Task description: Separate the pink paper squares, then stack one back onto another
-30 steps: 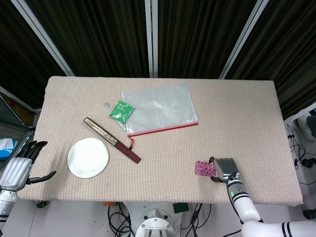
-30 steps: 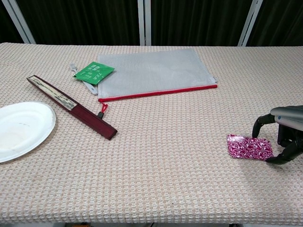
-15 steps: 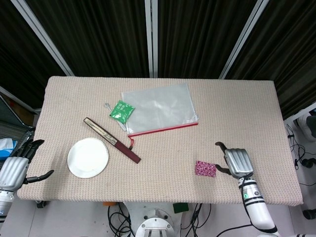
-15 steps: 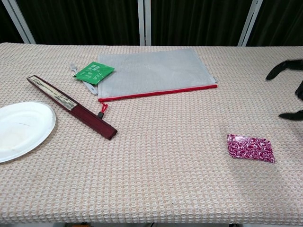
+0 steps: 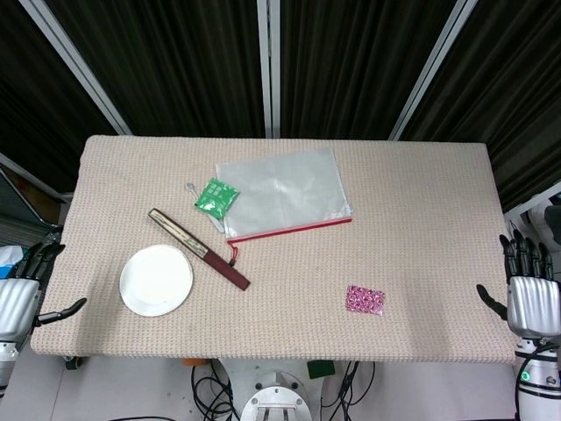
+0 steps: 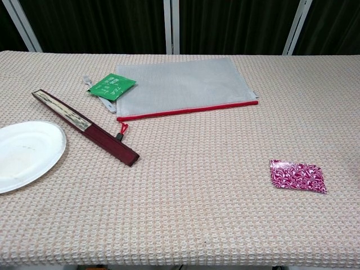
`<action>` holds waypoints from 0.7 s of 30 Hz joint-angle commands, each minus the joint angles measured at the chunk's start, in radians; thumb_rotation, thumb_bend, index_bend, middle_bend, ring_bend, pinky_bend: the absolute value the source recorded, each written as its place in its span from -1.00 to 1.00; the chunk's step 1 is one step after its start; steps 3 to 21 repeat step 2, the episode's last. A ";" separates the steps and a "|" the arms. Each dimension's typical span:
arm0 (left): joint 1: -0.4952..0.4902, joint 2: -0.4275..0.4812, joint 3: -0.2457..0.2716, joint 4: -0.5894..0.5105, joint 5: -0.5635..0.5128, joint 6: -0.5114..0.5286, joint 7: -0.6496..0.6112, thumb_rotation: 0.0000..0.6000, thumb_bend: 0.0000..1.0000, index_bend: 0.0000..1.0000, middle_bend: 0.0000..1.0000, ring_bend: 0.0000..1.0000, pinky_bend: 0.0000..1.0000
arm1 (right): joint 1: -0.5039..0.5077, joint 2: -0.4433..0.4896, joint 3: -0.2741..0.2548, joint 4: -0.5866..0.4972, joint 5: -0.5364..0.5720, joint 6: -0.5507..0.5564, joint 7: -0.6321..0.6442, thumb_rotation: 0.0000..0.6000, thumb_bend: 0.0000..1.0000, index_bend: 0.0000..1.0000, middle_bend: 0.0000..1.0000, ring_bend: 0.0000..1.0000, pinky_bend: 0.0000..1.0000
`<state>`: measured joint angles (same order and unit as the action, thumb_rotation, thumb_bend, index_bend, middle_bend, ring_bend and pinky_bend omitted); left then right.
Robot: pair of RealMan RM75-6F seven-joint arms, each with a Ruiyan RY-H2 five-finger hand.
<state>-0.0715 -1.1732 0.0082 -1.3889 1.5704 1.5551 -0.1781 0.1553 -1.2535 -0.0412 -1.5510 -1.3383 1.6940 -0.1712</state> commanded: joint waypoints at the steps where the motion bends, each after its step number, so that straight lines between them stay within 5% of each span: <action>1: 0.004 0.003 -0.006 -0.006 0.001 0.011 0.010 -0.68 -0.86 -0.80 -0.81 -0.91 -0.56 | -0.016 0.006 0.008 0.003 0.009 -0.034 0.015 0.97 -0.14 -1.00 -1.00 -1.00 -1.00; 21: 0.005 0.006 -0.007 -0.010 0.002 0.011 0.011 -0.68 -0.86 -0.80 -0.81 -0.91 -0.56 | -0.019 0.007 0.012 0.005 0.009 -0.041 0.015 0.97 -0.14 -1.00 -1.00 -1.00 -1.00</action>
